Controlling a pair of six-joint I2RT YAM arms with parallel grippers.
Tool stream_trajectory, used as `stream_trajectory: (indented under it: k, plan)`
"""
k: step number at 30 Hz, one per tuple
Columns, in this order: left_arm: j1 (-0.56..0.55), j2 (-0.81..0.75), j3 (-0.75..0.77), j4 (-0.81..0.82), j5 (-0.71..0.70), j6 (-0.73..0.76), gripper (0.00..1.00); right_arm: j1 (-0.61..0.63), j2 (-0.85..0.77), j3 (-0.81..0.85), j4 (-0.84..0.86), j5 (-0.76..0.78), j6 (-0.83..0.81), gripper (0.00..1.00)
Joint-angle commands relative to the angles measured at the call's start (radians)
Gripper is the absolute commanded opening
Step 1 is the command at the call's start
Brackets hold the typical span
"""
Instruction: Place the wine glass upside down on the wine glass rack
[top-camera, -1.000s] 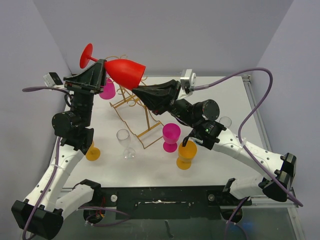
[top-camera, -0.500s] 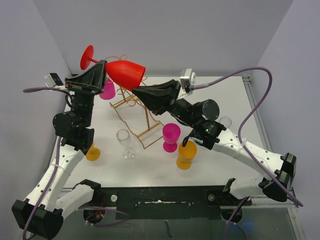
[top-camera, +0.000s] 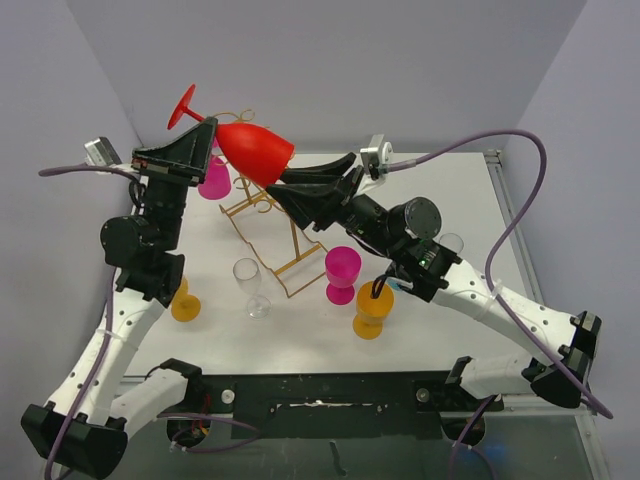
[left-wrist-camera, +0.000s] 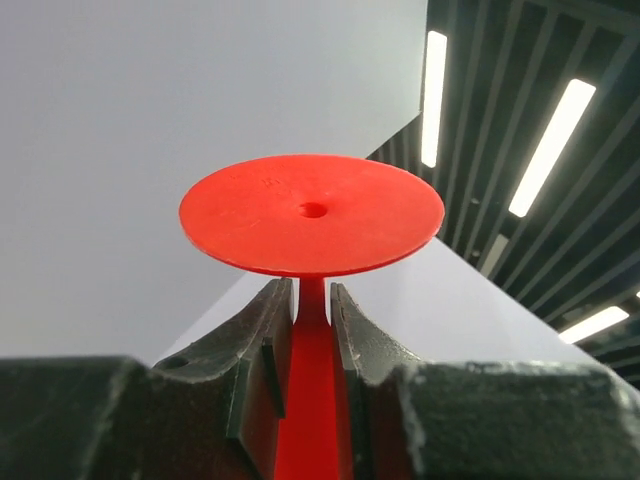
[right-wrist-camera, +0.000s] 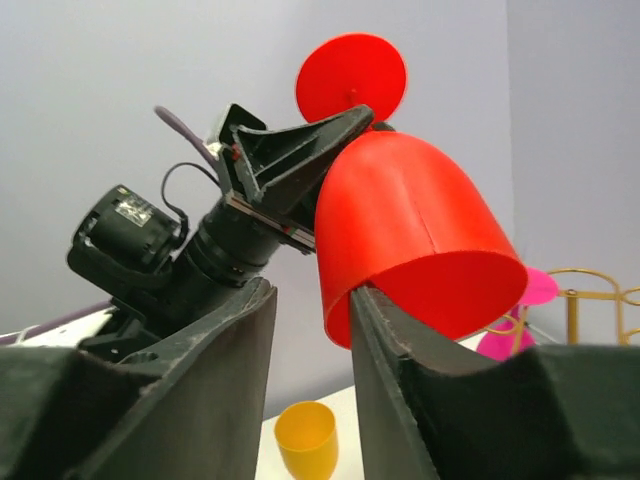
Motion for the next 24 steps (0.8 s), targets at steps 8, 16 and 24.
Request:
stream_trajectory:
  k: [8, 16, 24]
  plan:
    - [0.106, -0.007, 0.342, -0.559, 0.118, 0.620, 0.00, 0.006, -0.175, -0.075, -0.117, 0.197, -0.011, 0.51]
    - [0.130, -0.056, 0.329, -0.775, -0.119, 1.023, 0.00, 0.001, -0.283, -0.192, -0.135, 0.277, -0.044, 0.52]
    - [0.160, -0.072, 0.214, -0.758, -0.232, 1.088, 0.00, -0.003, -0.381, -0.274, -0.169, 0.357, -0.061, 0.53]
